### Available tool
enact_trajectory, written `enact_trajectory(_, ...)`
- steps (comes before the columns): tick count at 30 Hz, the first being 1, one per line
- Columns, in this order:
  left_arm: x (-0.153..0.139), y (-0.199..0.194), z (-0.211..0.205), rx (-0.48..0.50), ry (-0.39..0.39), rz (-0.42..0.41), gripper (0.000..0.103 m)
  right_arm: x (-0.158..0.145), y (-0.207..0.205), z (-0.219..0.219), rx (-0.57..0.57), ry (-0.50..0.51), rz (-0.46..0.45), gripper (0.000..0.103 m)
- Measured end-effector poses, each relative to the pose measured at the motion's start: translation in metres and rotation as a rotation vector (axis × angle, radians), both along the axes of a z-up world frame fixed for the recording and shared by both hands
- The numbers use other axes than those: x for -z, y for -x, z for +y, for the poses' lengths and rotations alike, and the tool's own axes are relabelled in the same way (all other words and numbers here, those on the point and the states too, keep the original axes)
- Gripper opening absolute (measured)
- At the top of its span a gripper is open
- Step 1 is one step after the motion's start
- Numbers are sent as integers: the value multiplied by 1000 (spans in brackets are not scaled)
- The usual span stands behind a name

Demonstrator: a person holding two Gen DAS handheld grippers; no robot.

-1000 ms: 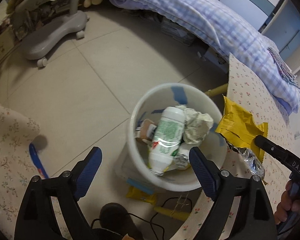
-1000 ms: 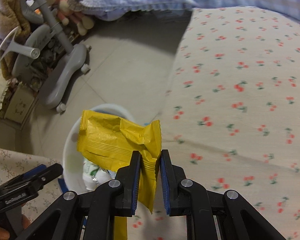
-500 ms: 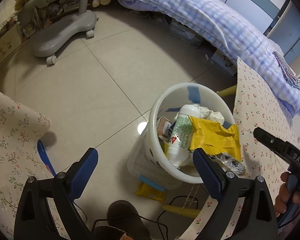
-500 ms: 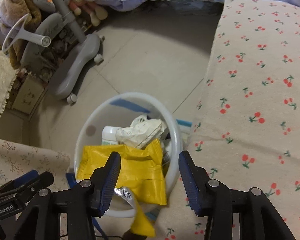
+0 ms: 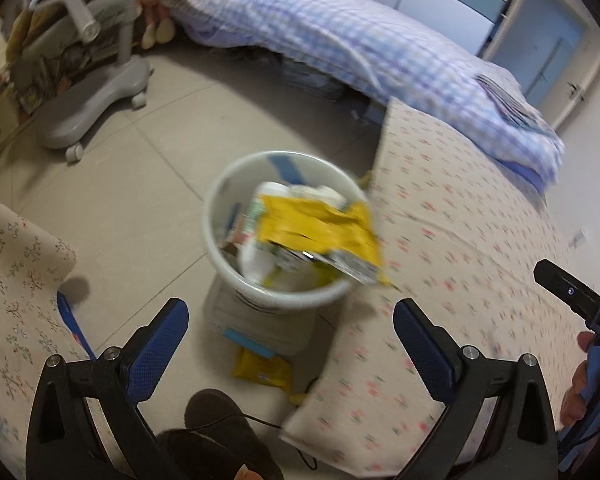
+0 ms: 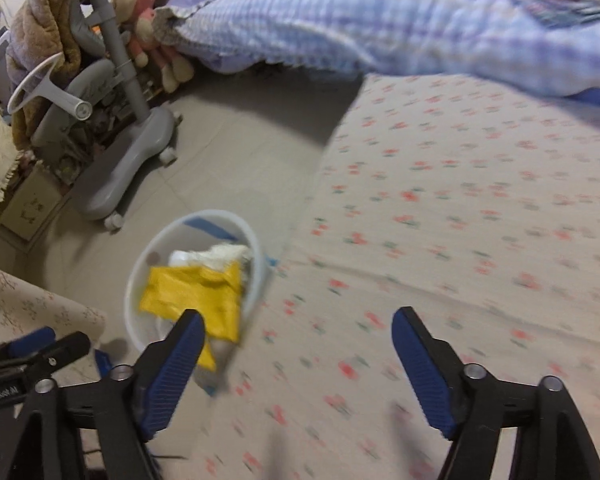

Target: Collect trash

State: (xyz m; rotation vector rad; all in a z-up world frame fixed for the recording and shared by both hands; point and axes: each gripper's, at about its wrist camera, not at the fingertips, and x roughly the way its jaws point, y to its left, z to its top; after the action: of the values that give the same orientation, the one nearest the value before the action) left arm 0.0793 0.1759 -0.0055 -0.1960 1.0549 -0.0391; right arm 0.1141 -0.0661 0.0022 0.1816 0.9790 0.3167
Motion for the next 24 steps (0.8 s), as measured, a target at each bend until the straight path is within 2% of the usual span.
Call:
enact_trajectory(5, -13, 34, -49, 72, -53, -36, 103, -15, 50, -33, 70, 114, -21, 100)
enact_trajectory(7, -17, 48, -64, 83, -64, -61, 103, -20, 74, -46, 97, 142, -42, 102)
enact_trajectory(11, -16, 69, -90, 90, -107, -87, 103, -24, 115, -70, 149, 169, -93, 102)
enact_trajectory(16, -15, 81, -108, 79, -169, -135, 103, -22, 154, -96, 279, 230, -191, 102)
enact_trajectory(20, -17, 86, -119, 72, -192, -176, 103, -16, 162, -105, 317, 273, -225, 102)
enact_trajectory(24, -16, 88, -127, 82, -185, -179, 103, -4, 161, -113, 331, 289, -203, 102)
